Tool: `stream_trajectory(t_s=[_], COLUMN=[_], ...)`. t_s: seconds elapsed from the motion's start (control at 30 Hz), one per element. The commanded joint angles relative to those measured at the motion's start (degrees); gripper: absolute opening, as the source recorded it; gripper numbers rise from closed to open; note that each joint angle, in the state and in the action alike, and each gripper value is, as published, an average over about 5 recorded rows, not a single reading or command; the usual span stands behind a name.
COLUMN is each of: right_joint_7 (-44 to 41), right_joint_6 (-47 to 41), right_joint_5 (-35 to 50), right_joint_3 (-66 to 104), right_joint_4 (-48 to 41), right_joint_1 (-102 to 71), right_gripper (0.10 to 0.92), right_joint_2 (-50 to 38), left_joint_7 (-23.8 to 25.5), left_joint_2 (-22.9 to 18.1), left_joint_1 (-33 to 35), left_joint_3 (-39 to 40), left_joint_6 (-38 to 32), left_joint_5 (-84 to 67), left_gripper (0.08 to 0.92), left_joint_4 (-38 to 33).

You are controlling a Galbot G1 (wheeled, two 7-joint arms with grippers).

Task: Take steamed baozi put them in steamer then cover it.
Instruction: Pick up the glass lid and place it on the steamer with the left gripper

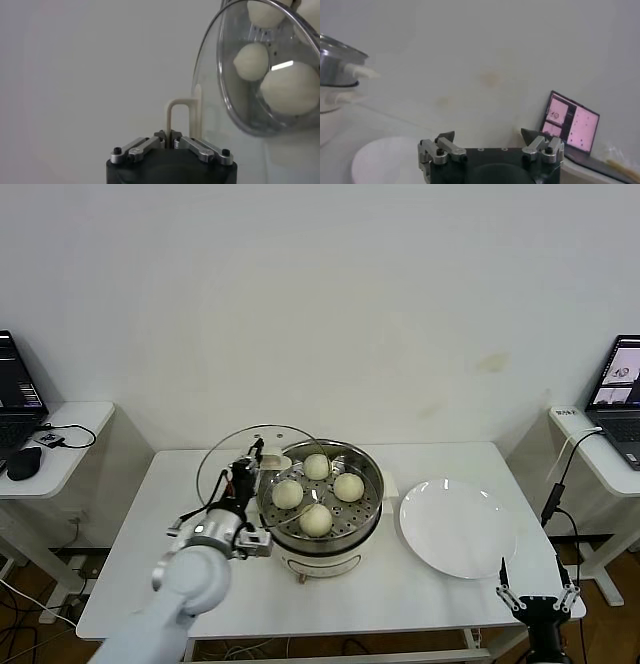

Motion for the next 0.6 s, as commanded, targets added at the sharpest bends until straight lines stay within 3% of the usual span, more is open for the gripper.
stream_trajectory(t_s=[0.03, 0.3, 0.6], right_joint_7=[1.6, 1.6, 1.5], right_joint_6=[0.1, 0.2, 0.8], right_joint_5=[-2.9, -2.7, -3.0], right_joint_3=[0.2, 0.1, -0.2], right_joint_4=[-0.9, -2.0, -2.6], right_joint_1=[0.2, 0.6, 0.5], right_gripper=[0.823, 0.823, 0.823], right_joint_2=[0.6, 0.4, 0.5], left_joint_7=[3.7, 3.9, 3.7], left_joint_2=[-13.8, -17.7, -19.4], left_joint_1=[-1.9, -2.0, -2.0], left_joint_3=[3.4, 4.9, 6.5], left_joint_6=[2.5, 2.5, 1.9], left_joint_5=[11.4, 14.2, 15.8], left_gripper=[0.128, 0.128, 0.128], left_joint_4=[3.4, 5.5, 8.3])
